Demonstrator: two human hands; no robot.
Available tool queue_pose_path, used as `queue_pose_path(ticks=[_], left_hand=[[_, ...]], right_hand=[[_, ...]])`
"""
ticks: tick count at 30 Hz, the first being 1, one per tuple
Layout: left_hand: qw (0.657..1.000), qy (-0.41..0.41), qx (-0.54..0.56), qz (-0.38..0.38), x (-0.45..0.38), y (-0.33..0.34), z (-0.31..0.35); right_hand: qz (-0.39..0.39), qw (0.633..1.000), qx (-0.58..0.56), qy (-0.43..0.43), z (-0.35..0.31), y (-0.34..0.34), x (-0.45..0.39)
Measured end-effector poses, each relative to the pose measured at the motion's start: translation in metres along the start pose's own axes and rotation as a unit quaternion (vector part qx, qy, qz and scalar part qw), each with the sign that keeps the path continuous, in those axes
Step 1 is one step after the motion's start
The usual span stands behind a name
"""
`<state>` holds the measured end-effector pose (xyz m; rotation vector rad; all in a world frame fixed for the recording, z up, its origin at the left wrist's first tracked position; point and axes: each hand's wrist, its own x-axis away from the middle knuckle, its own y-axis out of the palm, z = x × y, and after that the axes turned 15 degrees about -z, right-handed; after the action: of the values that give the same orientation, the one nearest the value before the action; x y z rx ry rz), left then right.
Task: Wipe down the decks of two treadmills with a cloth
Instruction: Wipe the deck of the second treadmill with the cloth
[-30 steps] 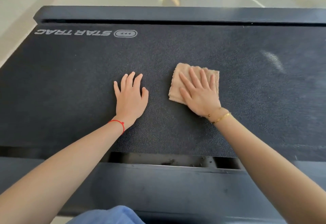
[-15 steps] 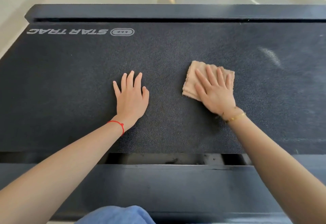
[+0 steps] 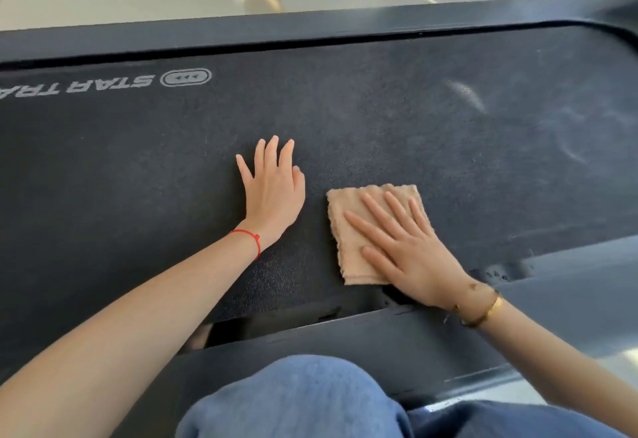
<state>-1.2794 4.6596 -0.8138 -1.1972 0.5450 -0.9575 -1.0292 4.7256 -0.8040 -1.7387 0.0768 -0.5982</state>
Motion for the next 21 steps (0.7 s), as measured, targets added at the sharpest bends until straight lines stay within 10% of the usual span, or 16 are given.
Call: queue_pose_path(ticks=[6, 15, 21], left_hand=[[0.999, 0.026, -0.002, -0.027, -0.003, 0.000, 0.020], [1.000, 0.002, 0.013, -0.012, -0.028, 0.012, 0.046], [0.999, -0.036, 0.013, -0.006, -0.042, 0.018, 0.056]], right_hand=[[0.001, 0.980, -0.071, 0.187, 0.040, -0.019, -0.018], [0.009, 1.000, 0.002, 0.006, 0.030, 0.000, 0.005], [0.024, 0.993, -0.045, 0.103, 0.109, -0.022, -0.024]])
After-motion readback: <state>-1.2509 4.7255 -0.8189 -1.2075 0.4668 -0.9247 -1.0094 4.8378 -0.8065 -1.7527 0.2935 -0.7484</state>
